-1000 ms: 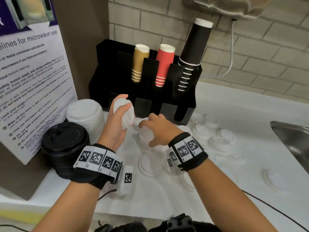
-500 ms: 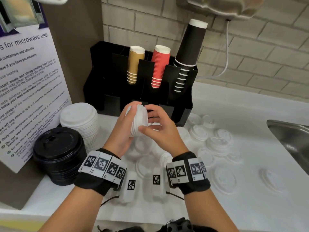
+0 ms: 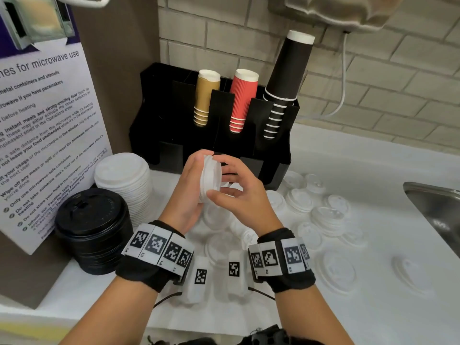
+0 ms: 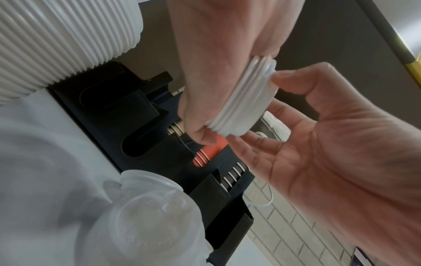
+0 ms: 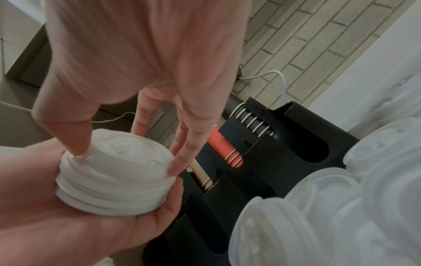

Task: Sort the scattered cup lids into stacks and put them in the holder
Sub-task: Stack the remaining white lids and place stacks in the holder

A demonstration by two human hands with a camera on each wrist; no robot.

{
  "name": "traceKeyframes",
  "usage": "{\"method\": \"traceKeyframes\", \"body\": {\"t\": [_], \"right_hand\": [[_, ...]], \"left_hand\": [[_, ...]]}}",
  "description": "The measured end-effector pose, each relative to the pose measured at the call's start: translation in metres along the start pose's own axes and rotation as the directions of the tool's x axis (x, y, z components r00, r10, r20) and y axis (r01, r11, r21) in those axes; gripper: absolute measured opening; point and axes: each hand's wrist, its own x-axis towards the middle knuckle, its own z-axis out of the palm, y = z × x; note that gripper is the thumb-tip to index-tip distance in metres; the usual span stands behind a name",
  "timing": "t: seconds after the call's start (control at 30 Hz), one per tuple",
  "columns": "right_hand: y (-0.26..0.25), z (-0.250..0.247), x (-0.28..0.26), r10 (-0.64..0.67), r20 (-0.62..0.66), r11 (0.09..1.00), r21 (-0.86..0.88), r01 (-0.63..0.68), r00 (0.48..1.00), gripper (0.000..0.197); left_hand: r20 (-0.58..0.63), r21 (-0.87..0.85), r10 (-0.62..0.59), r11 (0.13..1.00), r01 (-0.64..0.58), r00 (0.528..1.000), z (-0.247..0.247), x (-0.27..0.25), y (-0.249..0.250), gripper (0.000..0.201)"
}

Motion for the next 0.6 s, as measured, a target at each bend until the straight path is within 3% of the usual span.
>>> {"method": "traceKeyframes", "body": {"t": [0.17, 0.23, 0.3, 0.33, 0.4, 0.47, 0.6], "right_hand": [[0.001, -0.001, 0.003, -0.014, 0.059, 0.999, -0.028, 0.015, 0.998, 0.055], [0.002, -0.008, 0.010, 0.003, 0.114, 0.997, -0.079, 0.006, 0.993, 0.044], [0.006, -0.017, 0.019, 0.066, 0.081, 0.968, -0.246, -0.044, 0.995, 0.028], [0.009, -0.022, 0.024, 0.109, 0.057, 0.913, -0.401, -0.077, 0.992, 0.025], [0.018, -0.025, 0.029, 0.253, 0.064, 0.676, -0.725, -0.130, 0.965, 0.033], [0.024, -0.020, 0.030, 0.395, 0.093, 0.498, -0.858, -0.127, 0.914, 0.047], [0.031, -0.005, 0.032, 0.484, 0.138, 0.436, -0.895, -0.100, 0.864, 0.060]], "left_hand": [[-0.017, -0.028, -0.020, 0.999, 0.019, 1.000, -0.006, 0.002, -0.003, 0.033], [-0.070, -0.030, -0.003, 1.000, 0.001, 0.998, -0.011, 0.004, -0.005, 0.024], [-0.135, -0.014, 0.019, 1.000, -0.021, 0.991, -0.015, 0.006, -0.004, 0.019], [-0.165, -0.004, 0.026, 1.000, -0.027, 0.986, -0.017, 0.008, -0.004, 0.020], [-0.202, 0.003, 0.031, 1.000, -0.031, 0.979, -0.021, 0.010, -0.005, 0.019], [-0.207, -0.007, 0.019, 1.000, -0.021, 0.978, -0.023, 0.011, -0.006, 0.018], [-0.212, -0.011, -0.014, 1.000, 0.012, 0.977, -0.024, 0.009, -0.008, 0.020]]}}
